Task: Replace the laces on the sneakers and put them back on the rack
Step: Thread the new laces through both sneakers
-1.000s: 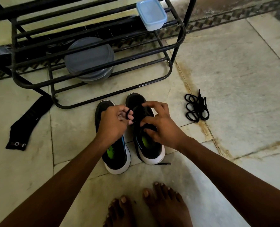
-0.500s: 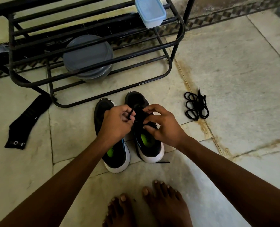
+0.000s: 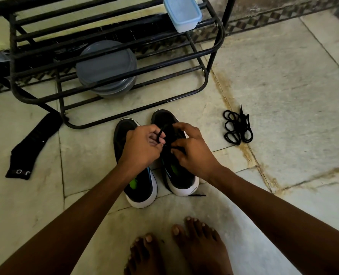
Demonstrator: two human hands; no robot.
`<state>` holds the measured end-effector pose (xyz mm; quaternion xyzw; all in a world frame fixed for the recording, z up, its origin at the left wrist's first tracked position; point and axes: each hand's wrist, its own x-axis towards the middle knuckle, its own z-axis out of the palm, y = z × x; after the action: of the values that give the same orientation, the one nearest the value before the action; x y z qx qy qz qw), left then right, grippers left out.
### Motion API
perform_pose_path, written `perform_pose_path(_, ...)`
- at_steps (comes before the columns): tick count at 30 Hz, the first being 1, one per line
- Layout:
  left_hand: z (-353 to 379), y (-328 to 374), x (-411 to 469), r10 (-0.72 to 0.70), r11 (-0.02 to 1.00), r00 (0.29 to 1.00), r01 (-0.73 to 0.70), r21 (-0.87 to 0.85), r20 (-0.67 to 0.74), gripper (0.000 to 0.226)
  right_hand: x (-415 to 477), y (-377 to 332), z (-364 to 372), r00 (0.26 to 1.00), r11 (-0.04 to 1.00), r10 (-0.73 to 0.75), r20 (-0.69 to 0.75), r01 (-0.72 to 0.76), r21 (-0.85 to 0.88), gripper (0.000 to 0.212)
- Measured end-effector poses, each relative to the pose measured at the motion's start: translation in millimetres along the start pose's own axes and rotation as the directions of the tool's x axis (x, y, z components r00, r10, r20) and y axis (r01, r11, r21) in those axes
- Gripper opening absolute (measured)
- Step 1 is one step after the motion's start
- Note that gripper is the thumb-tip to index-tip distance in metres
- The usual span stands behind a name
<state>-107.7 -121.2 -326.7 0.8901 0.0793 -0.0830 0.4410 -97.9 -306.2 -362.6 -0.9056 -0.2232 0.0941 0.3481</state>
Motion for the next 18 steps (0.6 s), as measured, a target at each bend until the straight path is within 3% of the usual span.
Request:
perform_pose_path(10,2.8,1.1,-4.1,-0.008,1.0,1.0,0.008,0.012,0.014,0.022,1.3,-2.1,0.4,1.0,1.0,0.015,0.007,-0.016,0.02,0.02)
perform_pose_path(18,4.7,-0.4,-4.5,-0.079,0.994,0.996,0.076,-0.08,-0.039,0.023,8.4,-6.4,7.8,0.989,0.987,0.147,0.021,-0.148,0.066,0.018)
